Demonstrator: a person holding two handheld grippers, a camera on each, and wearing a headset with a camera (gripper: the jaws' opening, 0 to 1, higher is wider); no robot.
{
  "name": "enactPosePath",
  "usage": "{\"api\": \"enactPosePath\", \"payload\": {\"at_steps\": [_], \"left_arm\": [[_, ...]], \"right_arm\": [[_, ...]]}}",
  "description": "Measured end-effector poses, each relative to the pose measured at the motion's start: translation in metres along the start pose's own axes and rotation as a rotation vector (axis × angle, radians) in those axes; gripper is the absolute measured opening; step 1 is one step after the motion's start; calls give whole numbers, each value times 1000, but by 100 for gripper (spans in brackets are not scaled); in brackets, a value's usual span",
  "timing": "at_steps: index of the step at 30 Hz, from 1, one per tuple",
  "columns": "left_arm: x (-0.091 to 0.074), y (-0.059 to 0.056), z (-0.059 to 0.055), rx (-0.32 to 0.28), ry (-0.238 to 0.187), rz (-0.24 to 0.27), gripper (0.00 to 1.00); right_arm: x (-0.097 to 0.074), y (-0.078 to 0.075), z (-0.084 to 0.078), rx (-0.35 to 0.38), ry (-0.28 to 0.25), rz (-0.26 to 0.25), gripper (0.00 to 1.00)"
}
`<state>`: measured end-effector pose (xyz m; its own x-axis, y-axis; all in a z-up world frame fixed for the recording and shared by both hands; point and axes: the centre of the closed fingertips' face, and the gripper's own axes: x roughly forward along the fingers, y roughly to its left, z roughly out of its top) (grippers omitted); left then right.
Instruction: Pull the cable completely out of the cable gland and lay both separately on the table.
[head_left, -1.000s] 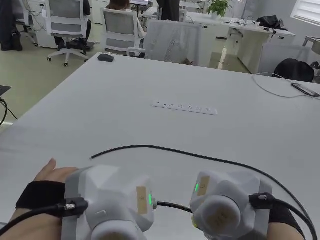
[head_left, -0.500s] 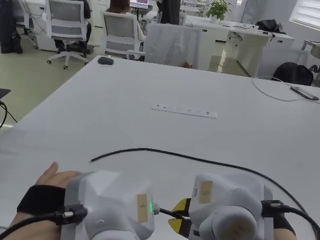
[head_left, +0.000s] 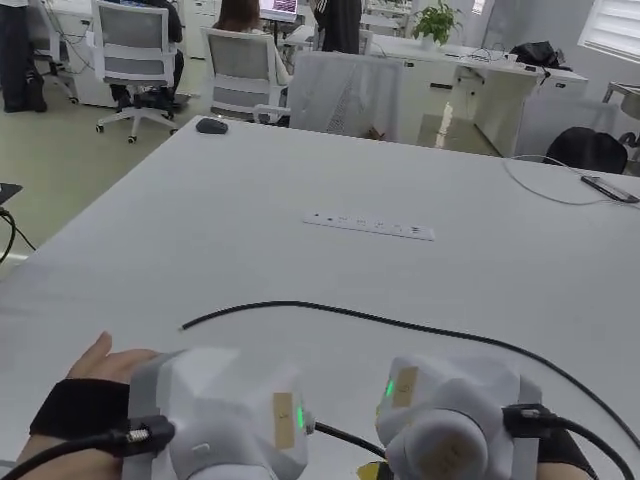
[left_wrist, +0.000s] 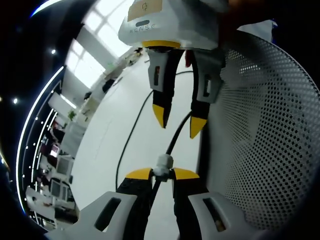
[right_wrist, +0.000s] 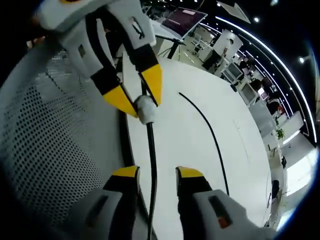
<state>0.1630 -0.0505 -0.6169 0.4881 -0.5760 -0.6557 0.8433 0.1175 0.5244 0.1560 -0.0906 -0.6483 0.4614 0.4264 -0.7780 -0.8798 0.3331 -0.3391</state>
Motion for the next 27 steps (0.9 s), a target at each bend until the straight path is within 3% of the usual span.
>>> {"api": "enactPosePath", "payload": {"at_steps": [4, 7, 10, 13, 15, 17, 19, 22, 27], "left_arm": [[-1, -1, 4, 12, -20, -4, 16], [-1, -2, 3, 18, -15, -11, 16], [-1, -4, 6, 19, -27, -16, 16], [-1, -1, 1, 7, -9, -6, 16], [-2, 2, 1, -5, -13, 5, 16], [-2, 3, 1, -7, -11, 13, 16], [-2, 3, 1, -4, -9, 15, 16], [-2, 2, -1, 3, -2, 10, 16], [-2, 1, 2, 12, -13, 6, 16]], "right_arm": [[-3, 7, 16, -37, -71, 23, 24], [-3, 8, 15, -42, -68, 30, 6], [-4, 5, 12, 4, -60, 25, 4], [-1, -3, -17, 36, 81, -10, 4], [-1, -8, -33, 82, 147, -31, 4], [-1, -11, -40, 79, 178, -36, 4], [-1, -9, -36, 84, 162, -27, 9], [3, -1, -12, 59, 52, 12, 21], [-2, 4, 12, -4, -53, 23, 20]]}}
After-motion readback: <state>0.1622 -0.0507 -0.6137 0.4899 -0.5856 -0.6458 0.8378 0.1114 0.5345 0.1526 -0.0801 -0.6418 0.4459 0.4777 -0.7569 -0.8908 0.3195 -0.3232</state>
